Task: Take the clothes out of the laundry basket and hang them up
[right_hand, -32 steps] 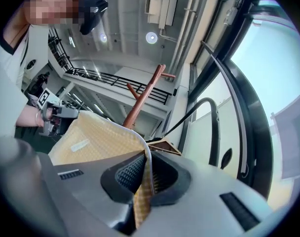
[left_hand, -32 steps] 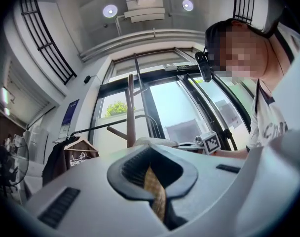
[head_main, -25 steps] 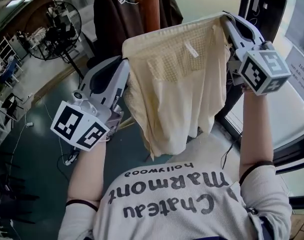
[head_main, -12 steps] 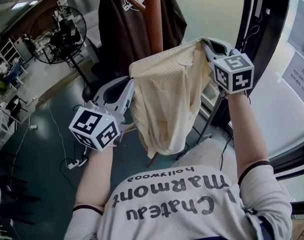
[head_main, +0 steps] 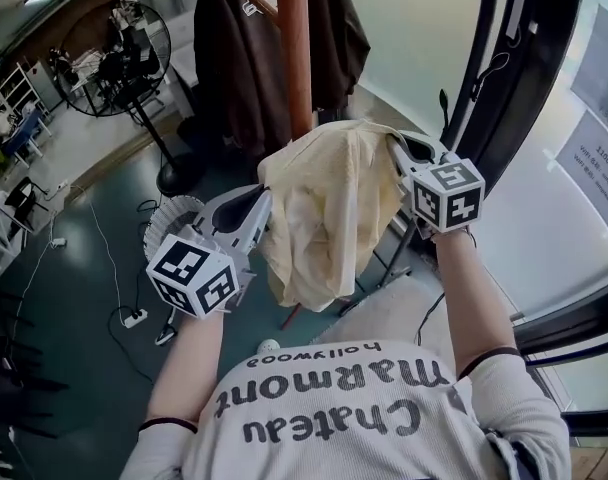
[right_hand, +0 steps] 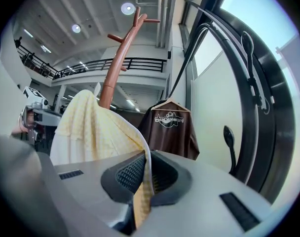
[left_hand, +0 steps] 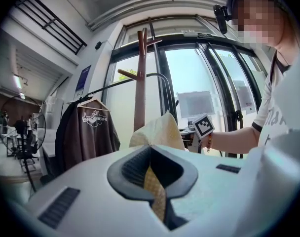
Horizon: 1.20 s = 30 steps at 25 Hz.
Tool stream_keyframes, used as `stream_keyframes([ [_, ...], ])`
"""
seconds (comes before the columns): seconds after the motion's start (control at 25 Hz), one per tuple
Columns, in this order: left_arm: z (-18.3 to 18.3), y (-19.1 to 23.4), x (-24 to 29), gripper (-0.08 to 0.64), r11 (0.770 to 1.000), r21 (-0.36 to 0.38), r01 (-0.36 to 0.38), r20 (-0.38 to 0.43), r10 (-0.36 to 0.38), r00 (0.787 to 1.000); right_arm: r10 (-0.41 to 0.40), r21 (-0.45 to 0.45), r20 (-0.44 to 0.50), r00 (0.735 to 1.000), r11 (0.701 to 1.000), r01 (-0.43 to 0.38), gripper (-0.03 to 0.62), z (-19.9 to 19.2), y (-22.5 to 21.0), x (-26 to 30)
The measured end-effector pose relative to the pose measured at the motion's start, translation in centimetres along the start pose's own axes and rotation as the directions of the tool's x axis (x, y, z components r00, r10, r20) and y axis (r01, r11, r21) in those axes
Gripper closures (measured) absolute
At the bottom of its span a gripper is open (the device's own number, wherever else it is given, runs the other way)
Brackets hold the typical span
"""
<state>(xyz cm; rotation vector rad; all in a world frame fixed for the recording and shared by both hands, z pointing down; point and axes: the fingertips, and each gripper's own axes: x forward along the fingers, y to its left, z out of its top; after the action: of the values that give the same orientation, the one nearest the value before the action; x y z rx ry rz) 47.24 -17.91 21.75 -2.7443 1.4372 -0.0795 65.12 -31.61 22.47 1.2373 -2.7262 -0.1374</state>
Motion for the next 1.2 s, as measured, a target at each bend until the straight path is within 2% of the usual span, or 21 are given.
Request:
stream_keyframes([
  [0.28, -1.9, -3.0, -0.2, 0.546, 0.999, -0.049, -0.016, -0.002, 0.015, 1.0, 0.093, -0.007, -0.061, 0.994, 0.996, -0.094, 0.561, -2.6, 4.2, -2.1],
  [0.48, -2.2, -5.2, 0.1, 0.546, 0.999, 0.015, -0.038, -0.007, 0.038, 0.999, 0.151, 0.04, -0.07, 0.986, 0.988, -0.148, 0.561, -3.9, 7.2, -2.8],
  [0.6, -2.0, -5.6, -0.2, 0.546, 0.998, 0.028, -0.052, 0.026, 0.051, 0.998, 0.172, 0.06, -0.077, 0.982, 0.984, -0.168, 0.561, -4.3, 8.9, -3.0],
  [0.72, -1.6, -5.3, -0.7, 0.544, 0.998, -0.034, -0.047, 0.082, 0.05, 0.995, 0.181, 0.065, -0.083, 0.98, 0.982, -0.176, 0.561, -4.4, 10.0, -3.1],
  [0.88, -1.2, -4.6, -2.3, 0.423, 0.989, -0.128, -0.069, 0.139, 0.087, 0.986, 0.185, 0.098, -0.08, 0.979, 0.979, -0.177, 0.561, -4.6, 10.7, -3.6],
  [1.04, -0.4, -6.7, -3.6, 0.432, 0.982, -0.185, 0.046, 0.205, -0.007, 0.979, 0.179, 0.169, -0.064, 0.982, 0.972, -0.166, 0.56, -4.9, 11.0, -4.3],
  [1.2, 0.0, -9.5, -5.1, 0.513, 0.984, -0.134, 0.118, 0.219, -0.086, 0.972, 0.178, 0.262, 0.001, 0.984, 0.95, -0.172, 0.558, -4.9, 12.2, -4.7],
])
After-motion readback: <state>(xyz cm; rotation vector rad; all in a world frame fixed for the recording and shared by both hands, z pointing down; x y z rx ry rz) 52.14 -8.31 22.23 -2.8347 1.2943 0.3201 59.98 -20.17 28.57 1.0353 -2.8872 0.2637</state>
